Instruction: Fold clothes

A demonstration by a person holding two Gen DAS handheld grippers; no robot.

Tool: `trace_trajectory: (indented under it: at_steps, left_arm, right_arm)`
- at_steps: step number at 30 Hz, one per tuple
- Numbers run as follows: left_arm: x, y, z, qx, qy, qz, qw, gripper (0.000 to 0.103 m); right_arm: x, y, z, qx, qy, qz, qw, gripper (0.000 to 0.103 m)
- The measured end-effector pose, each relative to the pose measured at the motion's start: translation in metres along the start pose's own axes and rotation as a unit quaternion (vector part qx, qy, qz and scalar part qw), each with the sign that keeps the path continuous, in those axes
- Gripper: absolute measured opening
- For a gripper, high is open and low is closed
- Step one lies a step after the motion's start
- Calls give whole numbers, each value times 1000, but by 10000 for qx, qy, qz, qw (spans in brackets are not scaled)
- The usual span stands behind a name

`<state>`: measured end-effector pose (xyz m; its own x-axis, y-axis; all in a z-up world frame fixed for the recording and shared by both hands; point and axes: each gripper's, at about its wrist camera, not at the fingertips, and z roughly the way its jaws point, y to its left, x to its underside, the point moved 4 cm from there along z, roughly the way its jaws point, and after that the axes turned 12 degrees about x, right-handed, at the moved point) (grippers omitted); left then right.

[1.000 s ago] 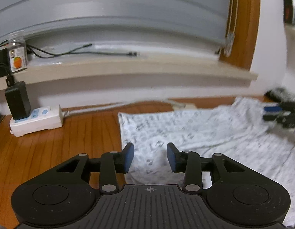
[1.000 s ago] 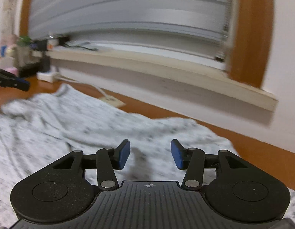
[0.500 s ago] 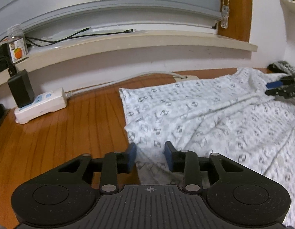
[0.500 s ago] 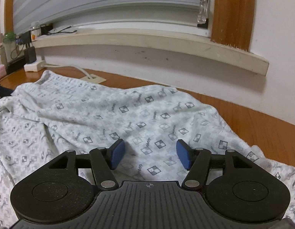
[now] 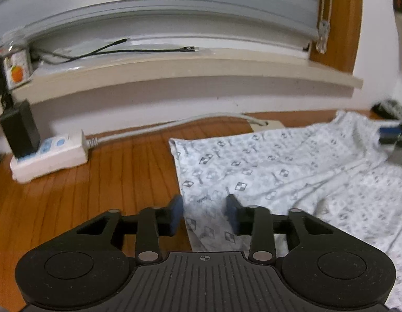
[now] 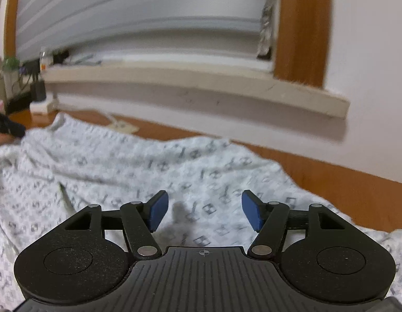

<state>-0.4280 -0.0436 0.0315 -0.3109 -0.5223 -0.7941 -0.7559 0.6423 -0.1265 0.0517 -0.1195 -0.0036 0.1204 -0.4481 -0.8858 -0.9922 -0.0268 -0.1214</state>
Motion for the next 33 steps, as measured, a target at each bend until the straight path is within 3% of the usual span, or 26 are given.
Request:
trace_trajectory:
  at_steps: [1,4,7,9,11,13,15,17,22,26,33]
  left_arm:
    - [-1,-2,1,-42,-10,99,9999,3]
    - [-10,-7,-13,-120,-316,223,9992,3]
    - [-34,6,-41,-285,-961,-31,9950,3]
    - [-49,15,-47,-576,-1149,-105,9917,5]
    - [-56,17,-35,-674,-833,-63,9942,23]
    - [-54,16,-27,-728,-712,-32,9948,34]
    - [-49,10,-23,-736,-641,20,9952,37]
    - [-40,-1,-20,-614,-575,152,9963,37]
    - [-18,-44,-6,140,-219,701,9972,34]
    - [-10,-73,15,398,-45,965,9945,33]
    - [-11,-121,47,986,94,1291,9867,26]
  right_arm:
    - [0,-3,-1,22,-30,85,10000,63]
    - [-1,-9,-2,52,-40,270,9996,63]
    - [-2,-9,-3,68,-40,271,9996,63]
    - [-2,-8,-3,79,-35,253,9996,63]
    - [-2,-9,-2,80,-3,251,9997,63]
    - [-2,-10,0,83,34,281,9996,63]
    - [-1,-11,1,85,64,320,9994,63]
    - [-1,-12,1,92,86,341,9993,63]
    - [-1,-12,1,89,81,336,9994,64]
    - [-1,-13,0,59,44,352,9994,65]
    - [0,13,-16,-690,121,-136,9974,58]
